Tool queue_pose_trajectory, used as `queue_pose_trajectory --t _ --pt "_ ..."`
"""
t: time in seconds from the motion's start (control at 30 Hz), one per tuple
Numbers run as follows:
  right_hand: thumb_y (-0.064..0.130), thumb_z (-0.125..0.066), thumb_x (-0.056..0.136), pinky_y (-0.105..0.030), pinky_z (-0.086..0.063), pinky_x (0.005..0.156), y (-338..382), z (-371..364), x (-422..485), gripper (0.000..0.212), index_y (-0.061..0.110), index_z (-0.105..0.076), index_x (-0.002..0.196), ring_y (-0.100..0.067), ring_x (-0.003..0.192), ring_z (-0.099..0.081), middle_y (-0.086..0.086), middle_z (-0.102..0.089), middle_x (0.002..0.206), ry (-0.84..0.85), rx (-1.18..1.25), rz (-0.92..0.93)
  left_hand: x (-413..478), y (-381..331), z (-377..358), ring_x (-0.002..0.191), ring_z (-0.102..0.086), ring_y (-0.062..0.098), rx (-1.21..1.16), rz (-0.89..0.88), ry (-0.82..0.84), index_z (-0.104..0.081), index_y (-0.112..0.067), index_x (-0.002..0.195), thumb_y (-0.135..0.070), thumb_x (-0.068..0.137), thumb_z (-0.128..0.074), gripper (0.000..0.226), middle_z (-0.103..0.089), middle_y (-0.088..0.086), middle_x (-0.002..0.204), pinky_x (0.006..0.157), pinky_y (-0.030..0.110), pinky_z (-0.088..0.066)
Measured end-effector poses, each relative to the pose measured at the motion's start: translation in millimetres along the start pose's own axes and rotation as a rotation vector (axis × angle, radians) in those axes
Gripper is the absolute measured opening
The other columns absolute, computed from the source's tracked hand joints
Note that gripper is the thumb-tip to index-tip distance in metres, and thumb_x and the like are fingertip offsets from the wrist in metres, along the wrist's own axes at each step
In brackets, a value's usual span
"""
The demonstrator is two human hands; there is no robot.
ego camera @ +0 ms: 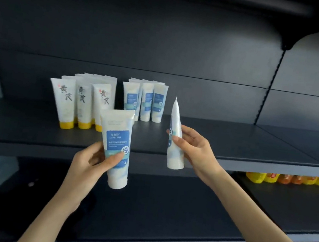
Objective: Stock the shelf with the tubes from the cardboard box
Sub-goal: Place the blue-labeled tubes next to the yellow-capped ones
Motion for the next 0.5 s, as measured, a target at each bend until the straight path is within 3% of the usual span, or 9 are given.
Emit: queue_pose_trajectory --t 0.2,0.33,0.5 --pt "0.015 -0.069 0.084 -0.034 -0.054 0.089 -2.4 -44.5 66.3 0.043 0.011 -0.054 0.124 -0.021 0.102 -0.067 -0.007 -0.067 0.116 -0.013 -0.096 0.062 35.2 -2.8 49.3 0.092 -0.069 0.010 0.002 -0.033 0.023 -0.073 -0.030 0.097 -0.034 0.068 -0.073 0.029 -0.074 -0.004 0.102 0.072 0.015 -0.052" --pt "0.013 -0.069 0.085 -0.033 -0.058 0.083 -10.5 -50.7 101.2 0.039 0.015 -0.053 0.120 -0.016 0.097 -0.068 -0.004 -0.062 0.117 -0.017 -0.146 0.084 52.6 0.0 67.1 0.093 -0.069 0.010 0.009 -0.036 0.027 -0.073 -0.030 0.096 -0.032 0.069 -0.072 0.027 -0.074 -0.005 0.101 0.071 0.013 -0.051" --pt "0.013 -0.070 0.084 -0.039 -0.057 0.085 -28.6 -44.1 137.9 0.040 0.016 -0.051 0.119 -0.021 0.105 -0.063 -0.002 -0.059 0.115 -0.023 -0.194 0.062 69.8 3.8 73.6 0.093 -0.069 0.009 0.060 -0.026 0.030 -0.071 -0.028 0.101 -0.031 0.070 -0.071 0.030 -0.073 -0.007 0.103 0.072 0.012 -0.051"
Point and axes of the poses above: each hand's wrist, its own x-axis towards the middle knuckle, its own z-axis out of the back of the hand, y = z × x, the point moved 10 cm from there along x, towards the middle knuckle
